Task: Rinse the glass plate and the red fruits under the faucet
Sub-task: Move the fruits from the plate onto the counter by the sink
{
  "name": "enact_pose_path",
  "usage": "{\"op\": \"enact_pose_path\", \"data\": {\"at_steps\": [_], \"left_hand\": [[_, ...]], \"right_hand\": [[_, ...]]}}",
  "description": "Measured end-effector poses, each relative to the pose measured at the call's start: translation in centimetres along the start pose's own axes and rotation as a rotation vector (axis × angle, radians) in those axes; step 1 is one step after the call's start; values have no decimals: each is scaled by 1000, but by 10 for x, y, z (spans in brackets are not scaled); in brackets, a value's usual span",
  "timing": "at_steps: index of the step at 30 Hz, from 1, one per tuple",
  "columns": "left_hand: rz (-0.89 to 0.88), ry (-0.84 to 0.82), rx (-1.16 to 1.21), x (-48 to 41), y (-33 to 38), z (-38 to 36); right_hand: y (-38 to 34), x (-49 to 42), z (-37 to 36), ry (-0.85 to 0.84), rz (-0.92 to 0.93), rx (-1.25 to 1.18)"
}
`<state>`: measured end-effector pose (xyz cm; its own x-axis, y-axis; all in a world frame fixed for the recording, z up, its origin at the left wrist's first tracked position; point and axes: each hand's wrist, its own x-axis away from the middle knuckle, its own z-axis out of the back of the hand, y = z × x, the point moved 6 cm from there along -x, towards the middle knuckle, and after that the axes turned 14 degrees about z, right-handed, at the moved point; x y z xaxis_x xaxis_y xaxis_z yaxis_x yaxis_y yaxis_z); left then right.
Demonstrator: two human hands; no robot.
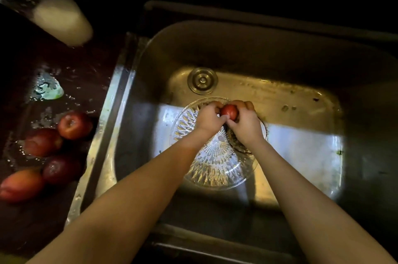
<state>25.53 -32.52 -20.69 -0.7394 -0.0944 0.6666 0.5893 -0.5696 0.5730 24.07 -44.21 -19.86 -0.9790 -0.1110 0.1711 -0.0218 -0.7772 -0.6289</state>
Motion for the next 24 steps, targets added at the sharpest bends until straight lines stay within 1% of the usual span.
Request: {"op": "enact_pose_path", "data": {"at_steps": [6, 9, 11, 15, 21, 24], "left_hand": [[-8, -60, 227, 25, 0, 22], [-5, -145, 339, 47, 2, 42], [-39, -195, 386, 65, 7, 58], [-78, -215, 488, 101, 13, 97], [-96, -171, 623, 147, 8, 156], [-108, -222, 763, 163, 3, 175]], "right_hand": [[-10, 14, 11, 56, -33, -359], [-33, 22, 22, 54, -1, -579], [-54, 26, 33, 45, 47, -652], [-107, 34, 56, 24, 188, -661], [-183, 49, 79, 8, 391, -545], [-216, 50, 81, -1, 475, -481]]}}
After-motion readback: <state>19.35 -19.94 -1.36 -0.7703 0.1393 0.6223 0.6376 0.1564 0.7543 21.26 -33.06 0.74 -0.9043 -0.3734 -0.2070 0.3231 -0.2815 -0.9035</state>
